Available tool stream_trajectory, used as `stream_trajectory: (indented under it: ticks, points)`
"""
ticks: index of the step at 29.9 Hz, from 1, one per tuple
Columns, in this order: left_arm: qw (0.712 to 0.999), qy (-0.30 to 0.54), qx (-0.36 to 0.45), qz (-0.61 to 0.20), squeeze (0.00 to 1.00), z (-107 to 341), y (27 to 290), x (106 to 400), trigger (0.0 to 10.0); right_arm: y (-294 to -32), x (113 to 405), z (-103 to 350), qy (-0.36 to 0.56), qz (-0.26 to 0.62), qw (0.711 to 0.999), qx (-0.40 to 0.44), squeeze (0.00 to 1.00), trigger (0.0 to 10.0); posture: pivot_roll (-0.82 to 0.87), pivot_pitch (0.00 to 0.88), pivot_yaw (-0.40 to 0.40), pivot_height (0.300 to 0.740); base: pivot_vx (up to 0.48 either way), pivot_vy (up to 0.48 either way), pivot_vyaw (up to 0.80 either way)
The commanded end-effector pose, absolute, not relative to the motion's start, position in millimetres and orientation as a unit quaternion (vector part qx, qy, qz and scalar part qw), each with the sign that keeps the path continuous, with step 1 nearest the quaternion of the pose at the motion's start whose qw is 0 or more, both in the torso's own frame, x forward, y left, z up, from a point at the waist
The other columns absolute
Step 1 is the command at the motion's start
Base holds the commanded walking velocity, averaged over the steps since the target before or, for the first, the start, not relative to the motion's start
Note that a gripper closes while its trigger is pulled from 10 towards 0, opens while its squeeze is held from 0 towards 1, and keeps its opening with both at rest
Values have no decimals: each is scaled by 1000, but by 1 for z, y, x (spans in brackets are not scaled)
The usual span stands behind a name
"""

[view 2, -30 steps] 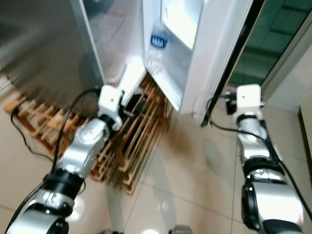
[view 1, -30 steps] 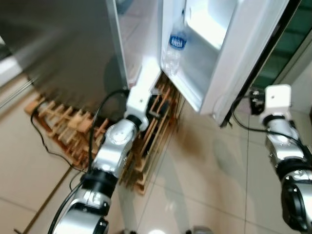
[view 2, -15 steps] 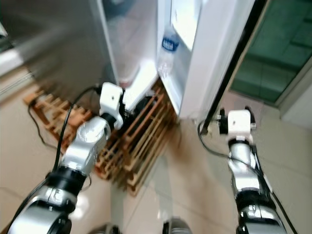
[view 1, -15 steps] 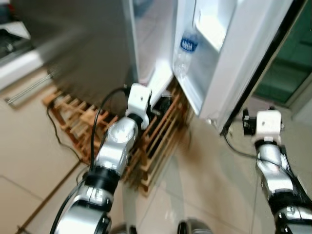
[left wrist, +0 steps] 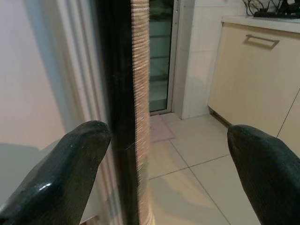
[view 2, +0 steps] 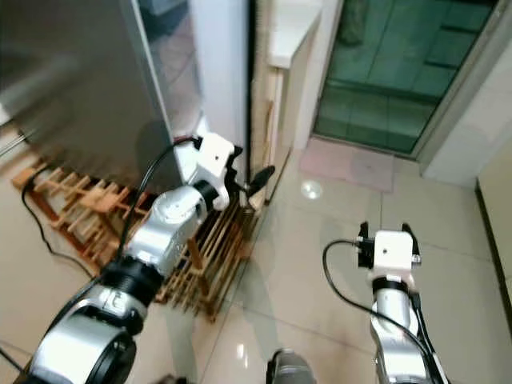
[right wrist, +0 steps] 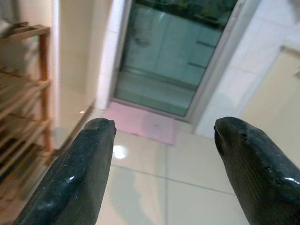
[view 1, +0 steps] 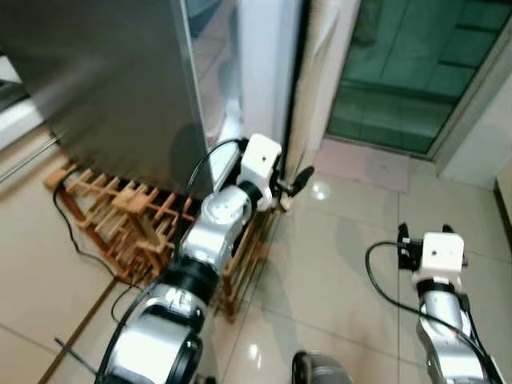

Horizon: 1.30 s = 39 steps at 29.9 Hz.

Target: Restocking fridge

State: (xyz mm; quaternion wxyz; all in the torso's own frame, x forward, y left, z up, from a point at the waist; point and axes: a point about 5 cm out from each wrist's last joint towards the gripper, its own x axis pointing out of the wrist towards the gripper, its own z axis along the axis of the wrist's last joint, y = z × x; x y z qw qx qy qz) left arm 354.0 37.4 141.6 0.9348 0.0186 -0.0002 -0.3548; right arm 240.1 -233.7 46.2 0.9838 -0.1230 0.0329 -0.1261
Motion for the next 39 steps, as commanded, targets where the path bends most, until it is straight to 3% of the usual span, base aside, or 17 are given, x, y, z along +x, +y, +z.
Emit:
stream_trajectory:
  ticks: [1, 9, 11, 16, 24, 26, 29, 31, 32, 37, 39]
  points:
    - [928, -13, 25, -373, 0, 147, 31, 354, 10000, -227, 247, 52, 27, -111, 986, -120, 75, 10000, -156, 18, 35, 711, 458, 0, 0]
    - [916, -18, 35, -398, 16, 149, 16, 353, 10000, -222, 253, 56, 28, -101, 988, -115, 71, 10000, -155, 16, 44, 711, 480, 0, 0]
    - [905, -44, 43, -421, 145, 155, 5, 347, 10000, -221, 254, 55, 33, -98, 988, -115, 71, 10000, -156, 18, 46, 711, 480, 0, 0]
    - [894, -46, 28, -445, 227, 156, -4, 342, 10000, -219, 255, 53, 39, -90, 989, -112, 71, 10000, -152, 22, 46, 711, 480, 0, 0]
    - [871, -70, 17, -486, 157, 164, -18, 332, 10000, -213, 249, 47, 51, -71, 990, -111, 71, 10000, -156, 28, 55, 711, 480, 0, 0]
    - [861, -82, 14, -502, 75, 170, -23, 328, 10000, -212, 248, 45, 55, -70, 990, -112, 67, 10000, -155, 28, 57, 711, 480, 0, 0]
    - [855, -91, 9, -511, 51, 175, -26, 325, 10000, -211, 248, 43, 57, -66, 990, -113, 67, 10000, -156, 28, 58, 711, 480, 0, 0]
    - [855, -91, 9, -511, 51, 175, -26, 325, 10000, -211, 248, 43, 57, -66, 990, -113, 67, 10000, -156, 28, 58, 711, 480, 0, 0]
    - [852, -97, 4, -515, 0, 178, -28, 323, 10000, -209, 249, 43, 57, -62, 990, -113, 71, 10000, -154, 26, 60, 711, 480, 0, 0]
    - [857, -99, -6, -506, 0, 182, -26, 325, 10000, -196, 254, 47, 43, -25, 993, -111, 71, 10000, -151, 26, 61, 711, 0, 0, 0]
    - [863, -99, -4, -495, 0, 184, -20, 327, 10000, -179, 258, 53, 37, 32, 994, -93, 67, 10000, -150, 23, 61, 711, 0, 0, 0]
